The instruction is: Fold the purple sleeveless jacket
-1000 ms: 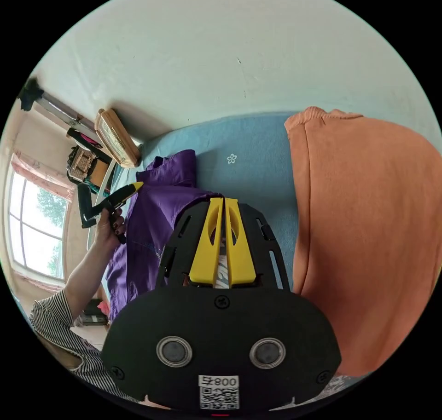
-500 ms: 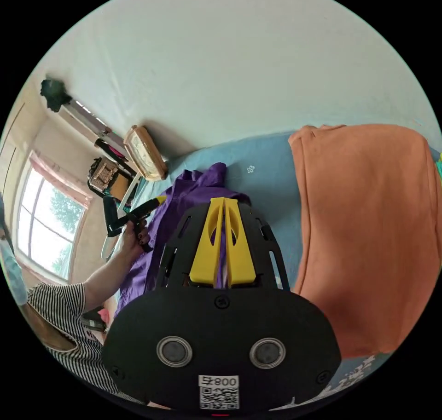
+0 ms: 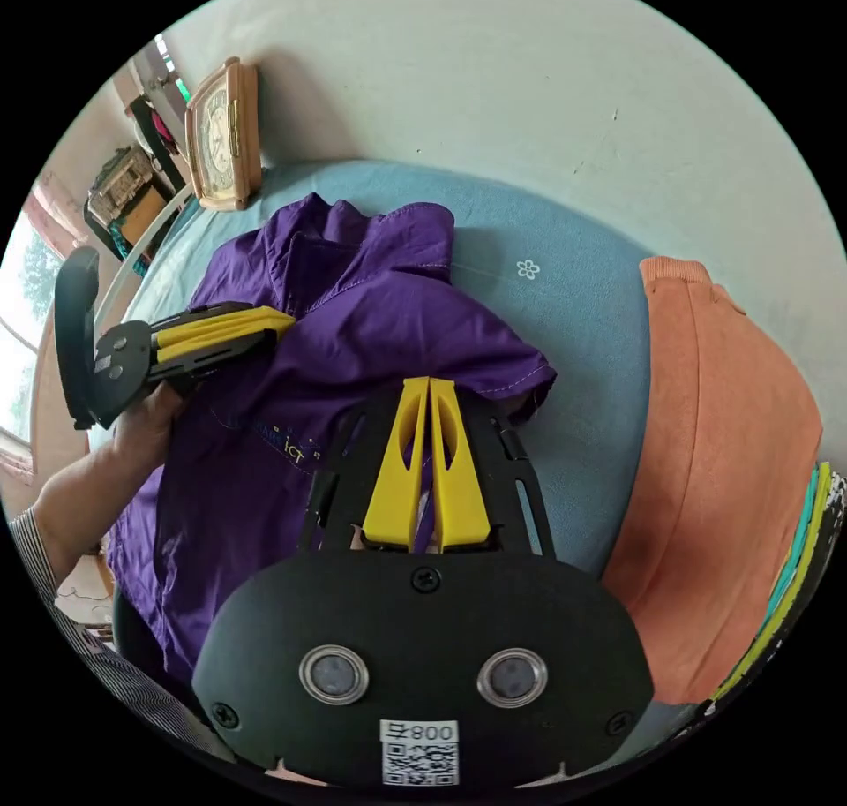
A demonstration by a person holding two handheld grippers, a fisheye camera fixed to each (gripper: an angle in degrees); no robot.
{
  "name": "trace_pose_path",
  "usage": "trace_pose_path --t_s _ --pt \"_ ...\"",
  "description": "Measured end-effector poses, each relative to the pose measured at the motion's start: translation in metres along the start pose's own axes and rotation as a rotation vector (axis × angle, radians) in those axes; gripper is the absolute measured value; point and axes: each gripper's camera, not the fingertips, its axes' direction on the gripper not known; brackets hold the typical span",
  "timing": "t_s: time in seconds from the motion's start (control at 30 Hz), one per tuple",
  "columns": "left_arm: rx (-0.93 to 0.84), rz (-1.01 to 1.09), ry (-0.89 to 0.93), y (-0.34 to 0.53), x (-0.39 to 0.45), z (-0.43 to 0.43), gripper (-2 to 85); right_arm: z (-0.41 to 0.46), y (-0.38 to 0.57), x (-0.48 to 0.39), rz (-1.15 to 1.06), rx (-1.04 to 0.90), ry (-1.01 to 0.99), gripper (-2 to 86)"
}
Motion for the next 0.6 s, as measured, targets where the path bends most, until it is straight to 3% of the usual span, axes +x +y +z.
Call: trace_pose_path --t_s 0.27,0.43,0.6 --pt "0.158 -0.092 0.126 0.079 -0.014 -0.07 0.3 -0.024 0.049 -0.017 0.028 0.08 0.155 0.2" --pt "0.048 -0.127 0.324 0.167 -0.006 -0.095 0.6 -0.058 0.127 -0.021 0.051 0.151 0.008 0.3" --pt "-0.035 -0.206 0.386 0.214 0.007 -0.091 0.8 -0.054 0.204 -0.047 -0.013 0.016 -0.074 0.3"
